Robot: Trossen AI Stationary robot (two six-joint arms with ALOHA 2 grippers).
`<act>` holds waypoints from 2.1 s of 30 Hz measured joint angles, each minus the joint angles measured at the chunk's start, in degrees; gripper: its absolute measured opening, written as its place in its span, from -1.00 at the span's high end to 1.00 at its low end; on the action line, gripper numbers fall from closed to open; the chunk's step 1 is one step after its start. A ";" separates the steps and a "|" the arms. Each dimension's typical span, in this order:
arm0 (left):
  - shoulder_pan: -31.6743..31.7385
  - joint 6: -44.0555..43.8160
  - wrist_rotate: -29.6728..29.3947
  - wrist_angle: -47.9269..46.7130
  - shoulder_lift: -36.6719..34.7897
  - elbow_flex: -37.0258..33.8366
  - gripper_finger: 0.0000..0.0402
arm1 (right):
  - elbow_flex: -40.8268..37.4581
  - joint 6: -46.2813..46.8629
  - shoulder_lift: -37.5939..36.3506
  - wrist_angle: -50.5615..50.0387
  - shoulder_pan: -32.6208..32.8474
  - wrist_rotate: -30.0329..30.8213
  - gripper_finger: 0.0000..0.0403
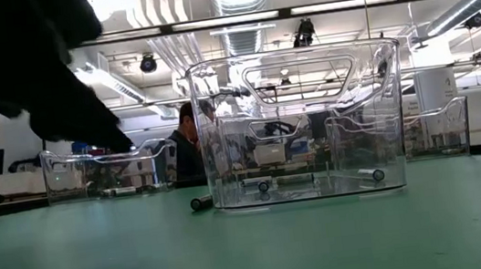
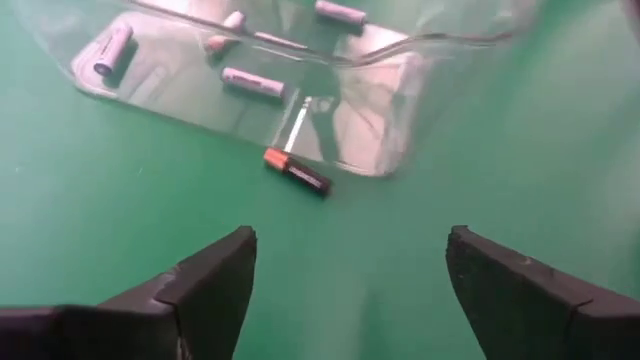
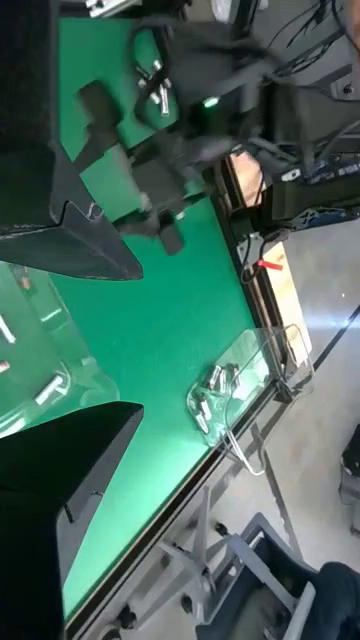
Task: Sort batteries
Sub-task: Put the black battery into the top right transparent bin
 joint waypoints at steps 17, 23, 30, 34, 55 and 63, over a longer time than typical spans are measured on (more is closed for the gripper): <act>7.31 -7.03 -1.79 13.01 21.17 7.59 -0.44 | 0.01 0.01 -1.07 -1.55 0.10 -1.05 -0.01; 8.22 -11.59 -2.63 13.73 24.12 8.21 -0.31 | 0.00 0.08 -1.58 -3.15 0.10 -1.05 -0.01; 8.67 -14.36 -1.05 9.34 23.77 8.25 0.29 | 0.00 -0.35 -3.12 -5.44 0.11 -1.20 -0.01; 9.12 -14.63 0.18 7.35 23.56 7.84 0.76 | 0.00 0.82 -5.28 -10.59 0.34 -1.21 -0.01; 11.12 -5.08 3.59 -11.75 -13.89 5.73 0.97 | -0.48 -0.04 -6.06 -20.83 0.13 -1.07 -0.01; 18.25 4.91 5.57 5.29 -23.12 5.77 0.97 | -3.10 -12.73 -5.92 -7.37 -2.57 -0.41 -0.01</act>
